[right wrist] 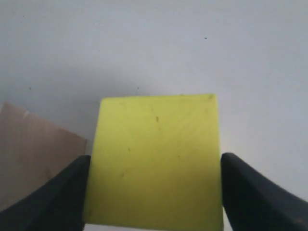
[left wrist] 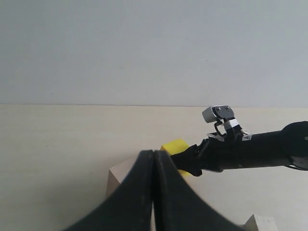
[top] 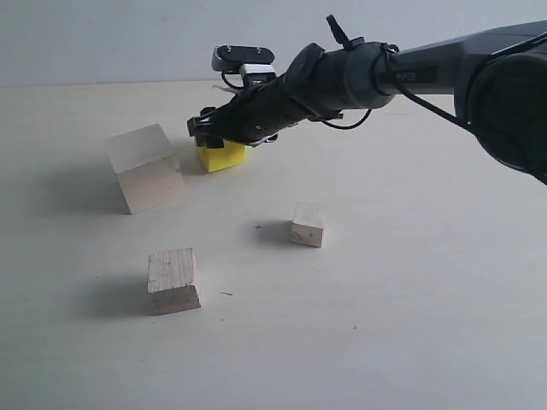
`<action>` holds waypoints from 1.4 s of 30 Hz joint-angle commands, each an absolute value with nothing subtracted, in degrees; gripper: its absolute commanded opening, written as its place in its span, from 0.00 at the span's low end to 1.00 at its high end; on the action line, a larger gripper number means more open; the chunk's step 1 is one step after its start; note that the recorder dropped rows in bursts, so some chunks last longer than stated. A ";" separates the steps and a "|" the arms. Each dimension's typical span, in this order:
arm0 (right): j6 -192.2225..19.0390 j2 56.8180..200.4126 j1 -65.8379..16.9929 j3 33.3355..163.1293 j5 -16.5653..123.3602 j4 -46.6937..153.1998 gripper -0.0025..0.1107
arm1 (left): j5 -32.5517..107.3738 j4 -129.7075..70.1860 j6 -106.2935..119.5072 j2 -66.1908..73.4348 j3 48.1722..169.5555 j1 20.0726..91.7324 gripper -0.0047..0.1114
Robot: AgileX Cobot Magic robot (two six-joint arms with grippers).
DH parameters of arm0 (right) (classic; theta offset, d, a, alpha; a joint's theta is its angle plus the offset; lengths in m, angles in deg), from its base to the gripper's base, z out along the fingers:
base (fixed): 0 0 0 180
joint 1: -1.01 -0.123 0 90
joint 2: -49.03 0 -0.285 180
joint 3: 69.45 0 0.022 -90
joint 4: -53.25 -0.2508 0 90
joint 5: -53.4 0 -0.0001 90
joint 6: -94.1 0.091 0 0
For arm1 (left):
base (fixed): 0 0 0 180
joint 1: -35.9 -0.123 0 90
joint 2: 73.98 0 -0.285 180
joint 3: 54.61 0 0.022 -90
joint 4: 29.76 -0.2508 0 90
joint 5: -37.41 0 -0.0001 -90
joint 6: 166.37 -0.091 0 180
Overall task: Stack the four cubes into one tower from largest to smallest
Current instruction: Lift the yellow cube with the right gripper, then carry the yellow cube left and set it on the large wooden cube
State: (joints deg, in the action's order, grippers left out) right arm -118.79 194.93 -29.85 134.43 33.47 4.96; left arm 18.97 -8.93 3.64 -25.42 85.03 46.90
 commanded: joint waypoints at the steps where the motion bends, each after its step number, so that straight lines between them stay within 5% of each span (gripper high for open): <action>1: -109.89 192.50 -29.67 134.42 29.14 17.02 0.02 | 19.28 -8.39 3.16 -25.66 84.84 47.29 0.04; 12: -73.60 186.37 -29.56 132.59 15.63 65.34 0.02 | 19.15 -8.39 3.16 -25.66 84.84 47.29 0.04; 23: -74.06 174.16 -25.62 112.20 33.16 58.07 0.02 | 18.62 -8.25 3.16 -25.66 84.84 47.29 0.04; 31: -79.76 169.58 -25.73 110.66 32.48 49.98 0.02 | 18.62 -8.14 3.15 -25.66 84.84 47.29 0.04; 42: -87.64 169.13 -38.07 115.37 38.76 38.76 0.02 | 18.72 -8.01 3.15 -25.66 84.84 47.29 0.04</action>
